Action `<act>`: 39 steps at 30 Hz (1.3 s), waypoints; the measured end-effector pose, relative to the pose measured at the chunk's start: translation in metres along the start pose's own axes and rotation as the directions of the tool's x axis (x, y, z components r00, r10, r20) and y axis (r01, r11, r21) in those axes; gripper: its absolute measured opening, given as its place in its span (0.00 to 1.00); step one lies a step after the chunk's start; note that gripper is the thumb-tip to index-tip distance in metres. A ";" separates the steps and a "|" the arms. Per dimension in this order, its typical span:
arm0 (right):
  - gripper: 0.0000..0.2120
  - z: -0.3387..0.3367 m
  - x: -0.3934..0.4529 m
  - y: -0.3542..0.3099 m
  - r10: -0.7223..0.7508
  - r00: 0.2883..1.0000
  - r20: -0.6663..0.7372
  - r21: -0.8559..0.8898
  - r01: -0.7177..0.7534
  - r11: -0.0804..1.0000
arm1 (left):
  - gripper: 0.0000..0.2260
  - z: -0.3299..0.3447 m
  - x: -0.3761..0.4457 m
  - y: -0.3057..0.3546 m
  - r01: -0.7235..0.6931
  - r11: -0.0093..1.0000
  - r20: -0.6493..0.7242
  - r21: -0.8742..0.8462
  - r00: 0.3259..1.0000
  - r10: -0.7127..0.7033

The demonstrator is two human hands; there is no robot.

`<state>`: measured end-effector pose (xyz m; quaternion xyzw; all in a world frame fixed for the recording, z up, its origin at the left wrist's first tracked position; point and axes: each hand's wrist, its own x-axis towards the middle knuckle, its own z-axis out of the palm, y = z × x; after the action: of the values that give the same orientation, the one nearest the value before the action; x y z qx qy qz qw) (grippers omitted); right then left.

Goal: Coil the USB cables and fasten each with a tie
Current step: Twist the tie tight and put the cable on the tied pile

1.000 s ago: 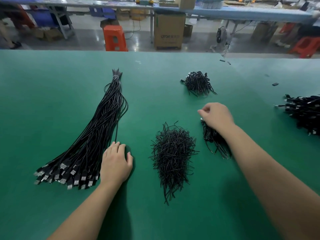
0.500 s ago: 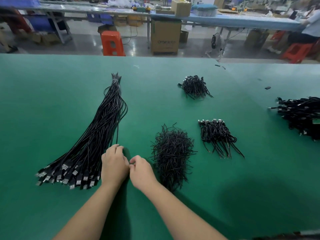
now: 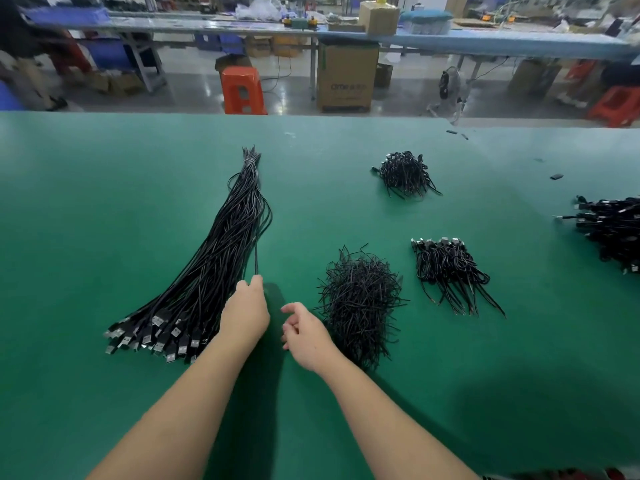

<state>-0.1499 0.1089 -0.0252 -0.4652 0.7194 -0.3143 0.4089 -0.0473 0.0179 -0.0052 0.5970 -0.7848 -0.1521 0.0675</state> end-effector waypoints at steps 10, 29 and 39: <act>0.29 -0.002 -0.011 0.001 -0.082 0.996 0.033 0.005 0.082 0.997 | 0.15 -0.045 -0.019 -0.005 -0.128 0.950 0.257 -0.286 0.944 0.205; 0.13 0.005 -0.020 0.009 -0.234 0.961 -0.147 0.066 0.246 0.967 | 0.15 -0.039 -0.080 0.014 -0.228 0.834 0.041 -0.503 0.957 0.286; 0.29 0.003 -0.022 0.010 -0.172 0.982 0.076 0.070 0.167 0.983 | 0.13 -0.041 -0.062 -0.001 0.103 0.385 0.121 -0.917 0.992 0.023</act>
<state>-0.1459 0.1325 -0.0283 -0.5240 0.6495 -0.3512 0.4245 -0.0173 0.0705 0.0375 0.4684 -0.5568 -0.5967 0.3386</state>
